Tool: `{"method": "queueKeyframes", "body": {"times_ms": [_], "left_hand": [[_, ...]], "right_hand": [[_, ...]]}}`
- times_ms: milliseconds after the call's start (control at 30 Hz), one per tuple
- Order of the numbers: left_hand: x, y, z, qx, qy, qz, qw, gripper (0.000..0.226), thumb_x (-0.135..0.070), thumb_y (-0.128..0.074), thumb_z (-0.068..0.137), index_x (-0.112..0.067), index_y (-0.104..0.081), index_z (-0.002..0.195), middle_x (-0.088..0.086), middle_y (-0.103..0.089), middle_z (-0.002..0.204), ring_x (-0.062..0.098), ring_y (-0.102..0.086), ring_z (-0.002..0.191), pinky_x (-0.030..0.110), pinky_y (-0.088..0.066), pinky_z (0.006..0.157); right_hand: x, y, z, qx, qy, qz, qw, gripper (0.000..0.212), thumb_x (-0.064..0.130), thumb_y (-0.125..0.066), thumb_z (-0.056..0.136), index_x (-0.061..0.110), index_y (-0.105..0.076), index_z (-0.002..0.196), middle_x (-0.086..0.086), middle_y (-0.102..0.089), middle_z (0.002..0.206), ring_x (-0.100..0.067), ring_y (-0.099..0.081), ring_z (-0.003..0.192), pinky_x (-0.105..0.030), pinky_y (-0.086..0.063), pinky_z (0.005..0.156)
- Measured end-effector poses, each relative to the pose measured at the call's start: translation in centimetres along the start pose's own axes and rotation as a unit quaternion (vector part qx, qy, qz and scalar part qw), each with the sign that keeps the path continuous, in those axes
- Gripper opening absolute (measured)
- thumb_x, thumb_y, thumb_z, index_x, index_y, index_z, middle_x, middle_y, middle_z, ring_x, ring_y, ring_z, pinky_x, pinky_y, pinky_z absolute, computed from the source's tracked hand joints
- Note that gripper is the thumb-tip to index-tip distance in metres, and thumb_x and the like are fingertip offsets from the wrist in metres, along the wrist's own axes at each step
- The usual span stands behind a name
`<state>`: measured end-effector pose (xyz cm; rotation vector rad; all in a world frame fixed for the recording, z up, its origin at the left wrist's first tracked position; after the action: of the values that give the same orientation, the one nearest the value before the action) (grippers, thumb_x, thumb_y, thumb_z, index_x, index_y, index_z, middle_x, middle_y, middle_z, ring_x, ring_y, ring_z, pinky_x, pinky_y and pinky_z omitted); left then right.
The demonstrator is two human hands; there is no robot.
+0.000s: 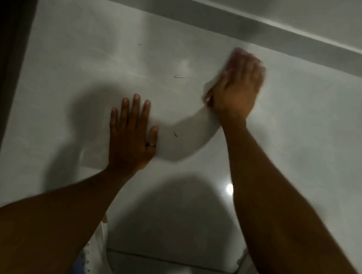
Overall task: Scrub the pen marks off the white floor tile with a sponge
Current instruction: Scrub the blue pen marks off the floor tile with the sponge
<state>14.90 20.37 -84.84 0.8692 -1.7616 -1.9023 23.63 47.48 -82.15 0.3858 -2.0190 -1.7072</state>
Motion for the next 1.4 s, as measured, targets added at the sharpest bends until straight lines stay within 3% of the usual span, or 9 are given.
{"method": "queueKeyframes", "body": {"times_ms": [67,233,400,567,767,967,1133,1333,1400], "left_hand": [[-0.3,0.0,0.1,0.001,-0.001,0.0,1.0,0.068,-0.047,-0.039,0.111,-0.014,-0.03,0.17,0.017,-0.026,0.178,0.042,-0.022,0.166,0.062,-0.018,0.135],[-0.1,-0.1,-0.2,-0.011,-0.009,0.018,1.0,0.067,-0.046,-0.036,0.113,-0.012,-0.03,0.17,0.018,-0.026,0.178,0.042,-0.023,0.165,0.062,-0.02,0.134],[0.0,0.1,0.0,-0.009,-0.001,0.009,1.0,0.066,-0.046,-0.036,0.112,-0.014,-0.033,0.169,0.017,-0.028,0.177,0.041,-0.025,0.165,0.061,-0.02,0.134],[-0.1,-0.1,-0.2,-0.012,-0.012,0.024,1.0,0.066,-0.043,-0.039,0.113,-0.009,-0.032,0.169,0.02,-0.029,0.176,0.044,-0.026,0.164,0.064,-0.024,0.132],[-0.1,-0.1,-0.1,-0.003,-0.005,0.008,1.0,0.066,-0.045,-0.036,0.112,-0.014,-0.032,0.17,0.017,-0.028,0.177,0.041,-0.025,0.165,0.061,-0.019,0.134],[0.1,-0.4,-0.3,0.015,-0.016,0.013,1.0,0.067,-0.041,-0.035,0.11,-0.012,-0.026,0.171,0.019,-0.023,0.178,0.044,-0.021,0.165,0.064,-0.018,0.134],[0.1,-0.1,-0.2,-0.005,-0.006,0.001,1.0,0.065,-0.039,-0.037,0.111,-0.012,-0.03,0.17,0.019,-0.027,0.177,0.043,-0.024,0.165,0.062,-0.019,0.134],[0.1,-0.1,-0.3,-0.008,-0.01,-0.001,1.0,0.064,-0.036,-0.036,0.111,-0.014,-0.029,0.171,0.017,-0.025,0.178,0.04,-0.022,0.166,0.06,-0.018,0.135],[0.1,-0.2,-0.2,-0.004,-0.008,-0.006,1.0,0.065,-0.038,-0.035,0.111,-0.015,-0.028,0.171,0.016,-0.025,0.179,0.04,-0.022,0.166,0.06,-0.017,0.135]], "right_hand": [[-0.2,0.0,-0.6,0.001,-0.106,0.004,0.994,0.068,0.042,-0.024,0.112,0.011,-0.014,0.172,-0.016,-0.015,0.182,-0.037,-0.009,0.17,-0.058,-0.007,0.14],[10.5,-3.5,-8.1,0.116,0.433,-0.041,0.893,0.067,0.044,-0.023,0.11,0.018,-0.016,0.172,-0.011,-0.017,0.182,-0.033,-0.011,0.171,-0.056,-0.008,0.141],[6.2,-1.4,-2.6,0.055,0.1,-0.007,0.993,0.068,0.045,-0.019,0.111,0.017,-0.014,0.173,-0.012,-0.012,0.183,-0.031,-0.005,0.171,-0.054,-0.002,0.141],[10.7,-3.6,-9.5,0.132,0.455,-0.034,0.88,0.065,0.041,-0.028,0.112,0.017,-0.019,0.172,-0.011,-0.021,0.181,-0.033,-0.013,0.17,-0.054,-0.01,0.141],[6.6,-1.7,-3.6,0.043,0.12,0.012,0.992,0.068,0.044,-0.025,0.112,0.016,-0.016,0.173,-0.013,-0.015,0.182,-0.034,-0.008,0.171,-0.057,-0.009,0.14],[7.1,-4.0,-12.9,0.135,0.561,-0.055,0.815,0.063,0.041,-0.033,0.113,0.017,-0.025,0.171,-0.011,-0.024,0.18,-0.034,-0.016,0.17,-0.056,-0.014,0.14],[5.1,-2.4,-8.4,0.044,0.29,0.005,0.956,0.068,0.042,-0.038,0.109,0.017,-0.025,0.171,-0.013,-0.027,0.179,-0.037,-0.018,0.169,-0.063,-0.021,0.136],[3.9,-4.4,-18.8,0.114,0.537,0.032,0.836,0.065,0.036,-0.043,0.109,0.015,-0.032,0.169,-0.011,-0.031,0.178,-0.033,-0.019,0.169,-0.058,-0.02,0.137],[1.2,-3.8,-15.5,0.097,0.473,0.049,0.874,0.065,0.031,-0.045,0.106,0.015,-0.035,0.168,-0.012,-0.036,0.176,-0.034,-0.026,0.167,-0.06,-0.021,0.136]]}}
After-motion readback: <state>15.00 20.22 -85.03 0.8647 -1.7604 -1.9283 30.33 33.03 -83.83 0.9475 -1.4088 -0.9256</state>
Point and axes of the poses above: each hand's wrist, its own z-axis towards the middle knuckle, its own y-axis out of the back of the hand, x = y × z, the point moved 8 cm from there along z, towards the middle knuckle
